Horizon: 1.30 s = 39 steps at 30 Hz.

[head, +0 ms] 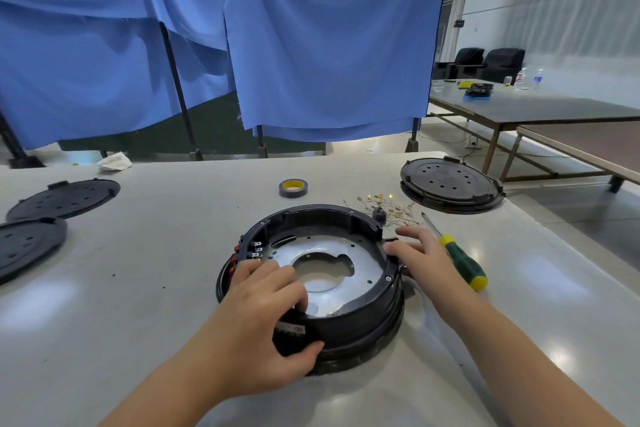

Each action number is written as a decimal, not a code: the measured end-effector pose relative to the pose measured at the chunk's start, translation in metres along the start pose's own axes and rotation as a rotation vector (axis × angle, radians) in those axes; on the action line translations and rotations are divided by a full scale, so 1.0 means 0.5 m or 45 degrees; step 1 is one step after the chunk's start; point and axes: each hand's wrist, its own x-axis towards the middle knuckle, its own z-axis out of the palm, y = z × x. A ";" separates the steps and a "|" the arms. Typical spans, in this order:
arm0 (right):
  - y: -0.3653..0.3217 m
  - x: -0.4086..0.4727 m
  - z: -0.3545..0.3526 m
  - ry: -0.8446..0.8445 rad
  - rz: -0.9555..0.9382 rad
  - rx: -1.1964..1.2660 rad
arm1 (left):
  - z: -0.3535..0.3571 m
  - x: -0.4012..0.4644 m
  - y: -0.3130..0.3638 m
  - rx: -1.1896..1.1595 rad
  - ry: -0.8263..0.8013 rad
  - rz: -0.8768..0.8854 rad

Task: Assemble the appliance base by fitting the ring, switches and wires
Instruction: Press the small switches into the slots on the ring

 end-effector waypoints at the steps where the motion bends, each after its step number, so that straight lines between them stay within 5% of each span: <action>1: 0.002 0.001 0.001 0.009 -0.011 -0.020 | -0.002 0.001 0.001 0.008 -0.009 -0.023; 10: -0.043 0.053 -0.015 0.160 -0.197 -0.449 | 0.012 0.104 0.063 -0.141 -0.197 -0.122; 18: -0.053 0.188 -0.005 -0.123 -0.407 -1.157 | 0.049 0.137 0.062 -0.327 -0.616 -0.273; 24: -0.029 0.254 0.019 -0.069 -0.347 -1.375 | 0.054 0.148 0.055 -0.411 -0.737 -0.334; 34: -0.024 0.262 0.018 0.168 -0.414 -1.384 | 0.047 0.148 0.061 -0.435 -0.760 -0.374; 39: -0.054 0.214 -0.001 0.270 -0.540 -0.929 | 0.049 0.148 0.058 -0.443 -0.759 -0.404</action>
